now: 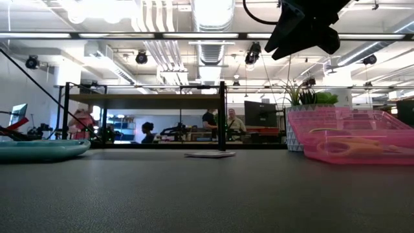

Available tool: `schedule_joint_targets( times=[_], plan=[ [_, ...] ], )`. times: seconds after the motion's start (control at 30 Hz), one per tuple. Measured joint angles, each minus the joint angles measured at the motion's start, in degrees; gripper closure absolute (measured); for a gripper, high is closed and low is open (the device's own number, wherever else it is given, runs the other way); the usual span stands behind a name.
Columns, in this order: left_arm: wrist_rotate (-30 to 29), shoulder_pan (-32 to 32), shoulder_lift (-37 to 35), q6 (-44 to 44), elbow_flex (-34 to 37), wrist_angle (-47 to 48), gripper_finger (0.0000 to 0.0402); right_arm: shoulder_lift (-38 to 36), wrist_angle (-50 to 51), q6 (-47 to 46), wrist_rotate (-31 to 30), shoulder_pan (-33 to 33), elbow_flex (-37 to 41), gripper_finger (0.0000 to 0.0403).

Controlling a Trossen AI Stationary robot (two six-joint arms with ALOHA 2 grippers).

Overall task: Pack school essentials
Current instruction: Put the green eraser into the pink case

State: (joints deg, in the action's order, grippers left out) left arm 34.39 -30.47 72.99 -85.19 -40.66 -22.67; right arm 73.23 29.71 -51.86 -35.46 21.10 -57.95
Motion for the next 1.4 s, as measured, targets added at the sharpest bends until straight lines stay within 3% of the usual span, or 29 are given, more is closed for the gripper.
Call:
schedule_joint_targets(
  times=[0.13,0.27,0.37,0.57,0.7,1.4],
  plan=[
    [6.1,-0.4,0.3,-2.0,0.0,12.4,0.0275,0.0,0.0,-0.1,0.0,0.0,0.0,0.0287],
    [5.4,-1.3,-0.4,-0.8,-0.1,29.2,0.0274,0.0,0.0,-0.1,0.0,0.0,0.0,0.0287],
    [0.5,-2.6,-1.4,0.8,-0.3,40.4,0.0274,0.0,0.0,-0.1,-0.1,0.0,0.0,0.0287],
    [-15.9,-5.0,-3.1,1.4,-1.3,55.5,0.0274,0.0,0.0,-0.2,-0.1,0.0,0.0,0.0287],
    [-19.8,-5.6,-2.9,0.1,-1.4,60.5,0.0274,0.0,0.0,-0.2,-0.1,0.0,0.0,0.0287],
    [-19.9,-7.0,4.0,-5.8,-3.0,66.2,0.0274,0.0,-0.4,-0.1,-0.1,0.0,0.0,0.0287]
  ],
)
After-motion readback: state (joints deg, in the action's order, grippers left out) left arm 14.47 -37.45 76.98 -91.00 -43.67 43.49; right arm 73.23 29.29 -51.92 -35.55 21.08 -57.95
